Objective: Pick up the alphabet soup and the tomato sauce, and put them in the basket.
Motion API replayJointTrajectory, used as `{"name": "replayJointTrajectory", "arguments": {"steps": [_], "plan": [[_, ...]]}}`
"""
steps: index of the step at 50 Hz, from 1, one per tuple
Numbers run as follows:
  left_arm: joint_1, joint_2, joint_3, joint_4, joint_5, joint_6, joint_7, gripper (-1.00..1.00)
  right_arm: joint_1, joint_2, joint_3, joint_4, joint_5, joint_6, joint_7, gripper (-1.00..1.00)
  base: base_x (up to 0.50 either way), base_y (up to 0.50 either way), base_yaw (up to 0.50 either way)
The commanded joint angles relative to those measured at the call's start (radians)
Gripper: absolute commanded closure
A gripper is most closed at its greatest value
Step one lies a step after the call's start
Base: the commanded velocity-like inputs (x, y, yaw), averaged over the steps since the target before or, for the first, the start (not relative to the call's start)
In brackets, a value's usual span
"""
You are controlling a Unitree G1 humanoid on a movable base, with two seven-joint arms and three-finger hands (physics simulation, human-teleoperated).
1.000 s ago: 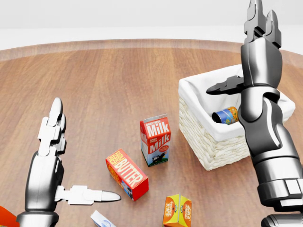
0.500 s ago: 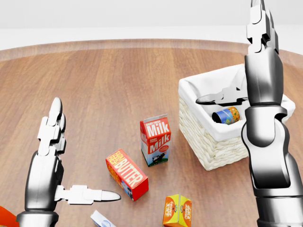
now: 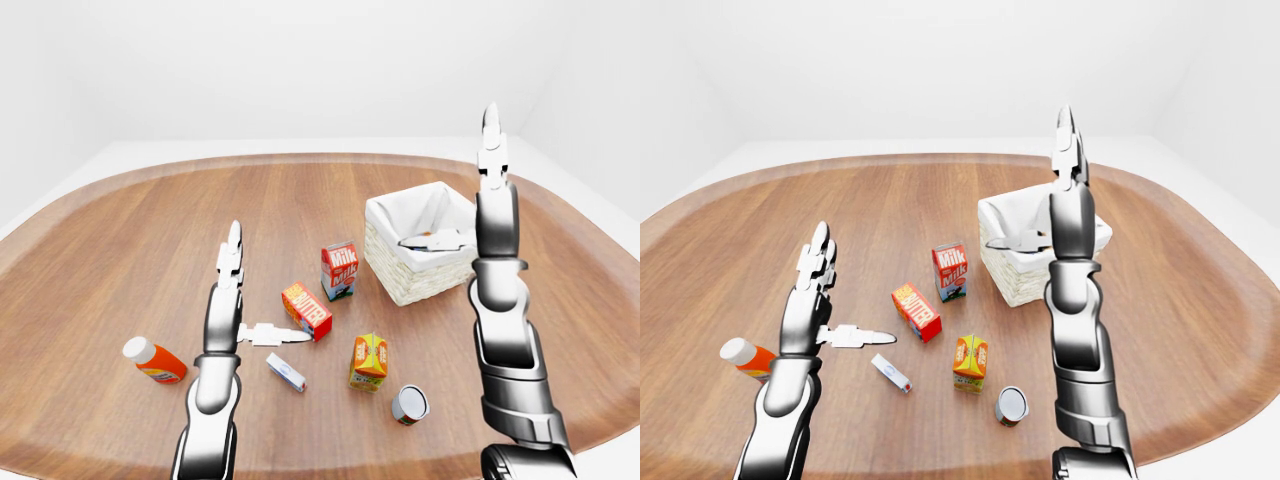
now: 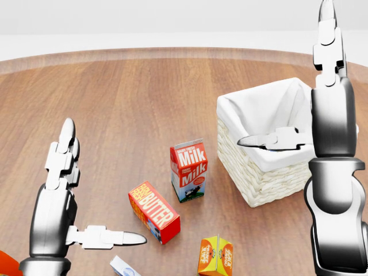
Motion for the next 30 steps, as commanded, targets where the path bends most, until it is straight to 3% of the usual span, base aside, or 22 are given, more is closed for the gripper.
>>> {"name": "replayJointTrajectory", "arguments": {"steps": [1, 30], "plan": [[0.008, -0.001, 0.001, -0.017, 0.005, 0.0, 0.006, -1.0, 0.098, 0.03, -0.004, -0.133, 0.033, 0.0, 0.031, -1.0, 0.0, 0.0, 0.0], [0.003, 0.0, 0.003, -0.014, 0.006, 0.0, 0.008, -1.0, 0.303, 0.089, -0.021, -0.276, 0.094, 0.0, 0.071, -1.0, 0.0, 0.0, 0.0]]}}
